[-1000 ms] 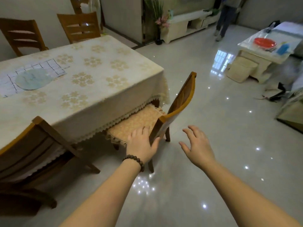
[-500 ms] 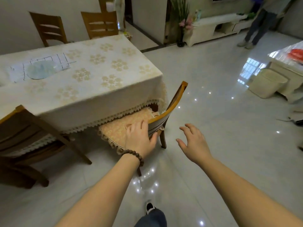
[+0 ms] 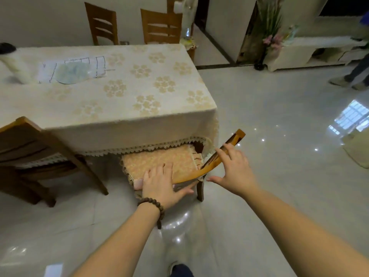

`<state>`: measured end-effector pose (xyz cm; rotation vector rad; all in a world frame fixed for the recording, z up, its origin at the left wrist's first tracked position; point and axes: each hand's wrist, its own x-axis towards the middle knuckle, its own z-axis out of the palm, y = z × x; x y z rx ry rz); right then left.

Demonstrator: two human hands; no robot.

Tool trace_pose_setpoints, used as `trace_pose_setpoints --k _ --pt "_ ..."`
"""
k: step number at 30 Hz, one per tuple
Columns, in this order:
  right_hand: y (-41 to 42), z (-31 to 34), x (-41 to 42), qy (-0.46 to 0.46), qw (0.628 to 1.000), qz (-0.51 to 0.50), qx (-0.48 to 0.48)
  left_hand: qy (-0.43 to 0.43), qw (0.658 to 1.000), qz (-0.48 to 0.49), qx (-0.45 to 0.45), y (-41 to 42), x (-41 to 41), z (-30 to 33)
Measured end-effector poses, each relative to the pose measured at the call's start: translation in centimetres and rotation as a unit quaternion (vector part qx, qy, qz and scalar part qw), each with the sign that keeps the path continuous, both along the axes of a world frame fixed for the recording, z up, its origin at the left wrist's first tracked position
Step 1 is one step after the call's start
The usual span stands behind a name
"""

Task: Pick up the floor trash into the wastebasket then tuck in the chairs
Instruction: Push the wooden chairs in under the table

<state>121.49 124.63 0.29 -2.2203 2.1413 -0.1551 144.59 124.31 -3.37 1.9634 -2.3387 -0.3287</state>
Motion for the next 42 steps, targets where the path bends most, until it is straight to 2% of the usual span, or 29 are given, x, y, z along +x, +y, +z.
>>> trace_pose_setpoints --k 3,7,11,16,20,30,32,38,42 --pt "-2.4 -0.2 -1.6 0.027 0.996 0.079 0.032 -0.066 0.998 0.001 0.002 0.0 -0.7 -0.2" --pt "-6.0 -1.2 -3.7 0.072 0.982 0.163 0.064 -0.107 0.993 0.045 0.028 -0.3 -1.8 0.0" --pt "-9.1 -1.6 -5.7 0.139 0.952 0.262 0.083 -0.152 0.984 0.080 0.048 -0.8 -2.6 0.4" --pt "-11.5 -2.3 -6.7 0.164 0.918 0.342 0.114 -0.169 0.976 0.096 0.095 -1.2 -3.1 1.0" --pt "-12.4 -2.5 -6.8 0.184 0.903 0.382 0.070 -0.183 0.973 0.085 0.114 -1.5 -3.1 1.2" --pt "-13.6 -2.7 -5.3 0.152 0.908 0.390 0.036 -0.234 0.962 0.081 0.112 -3.1 -0.8 1.5" --pt "-13.8 -3.3 -4.0 0.176 0.908 0.377 0.037 -0.233 0.964 0.070 0.109 -3.9 0.9 1.6" --pt "-13.6 -3.8 0.9 0.153 0.923 0.352 -0.016 -0.244 0.965 0.018 0.096 -6.4 7.2 1.8" --pt "-13.2 -3.9 5.2 0.151 0.936 0.318 -0.012 -0.255 0.963 -0.021 0.085 -8.5 11.8 2.2"
